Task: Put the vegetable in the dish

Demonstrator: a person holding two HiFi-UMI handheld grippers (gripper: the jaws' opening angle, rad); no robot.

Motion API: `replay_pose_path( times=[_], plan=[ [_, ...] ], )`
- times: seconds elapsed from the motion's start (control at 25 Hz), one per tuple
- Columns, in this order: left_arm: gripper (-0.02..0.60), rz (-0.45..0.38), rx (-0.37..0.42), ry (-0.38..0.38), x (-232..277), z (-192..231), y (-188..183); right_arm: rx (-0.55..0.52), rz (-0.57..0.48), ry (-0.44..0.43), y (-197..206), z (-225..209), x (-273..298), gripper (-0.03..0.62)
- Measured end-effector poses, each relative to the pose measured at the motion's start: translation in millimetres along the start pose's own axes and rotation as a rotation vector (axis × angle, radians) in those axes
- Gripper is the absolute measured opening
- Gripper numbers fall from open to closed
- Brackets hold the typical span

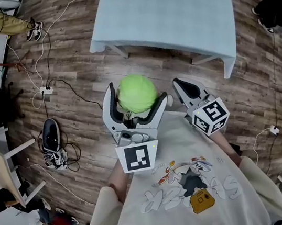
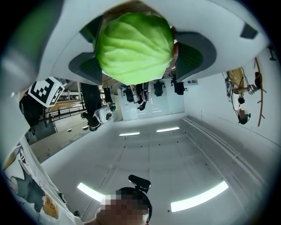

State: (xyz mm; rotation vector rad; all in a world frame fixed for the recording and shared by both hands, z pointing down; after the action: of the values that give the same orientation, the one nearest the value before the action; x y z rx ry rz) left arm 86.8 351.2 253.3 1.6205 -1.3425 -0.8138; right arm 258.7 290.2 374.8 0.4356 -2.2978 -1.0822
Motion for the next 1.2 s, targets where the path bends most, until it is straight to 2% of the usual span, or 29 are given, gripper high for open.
replay_pose_path(
  times=[0.32,0.64,0.76,0.92,1.2],
  plan=[
    [0.529,-0.02,0.007,-0.004,52.3,39.9,14.8,0.049,0.027,0.006,-14.8,-17.5,49.7,0.02],
    [0.531,-0.011,-0.02,-0.01,117.3,130.8,53.5,0.089,0.025,0.029,-61.5,-21.4,152.9,0.02],
    [0.529,-0.008,-0.033,0.014,140.7,175.2,70.0,0.113,0.018,0.045,-80.3,-12.0,200.7,0.02],
    [0.531,-0.046,-0.041,0.049,169.3,229.1,89.8,0.111,0.016,0.048,-98.8,5.5,259.0,0.02],
    [0.531,-0.073,-0.065,0.117,204.1,283.4,119.1,0.134,-0.009,0.132,-118.7,13.8,310.1,0.02]
  ],
)
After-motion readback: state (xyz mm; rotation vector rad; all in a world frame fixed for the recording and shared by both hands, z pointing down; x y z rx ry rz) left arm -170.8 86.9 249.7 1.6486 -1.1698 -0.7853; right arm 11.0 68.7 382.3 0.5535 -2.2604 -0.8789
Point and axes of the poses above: the fingertips, and each gripper's own axes: x forward along the fingers, z to its left, y out of its underside, the point moved 8 cm from there along -x, backward along the fingers, and after that the axes turned 13 degrees about x, right-handed, at the moved point
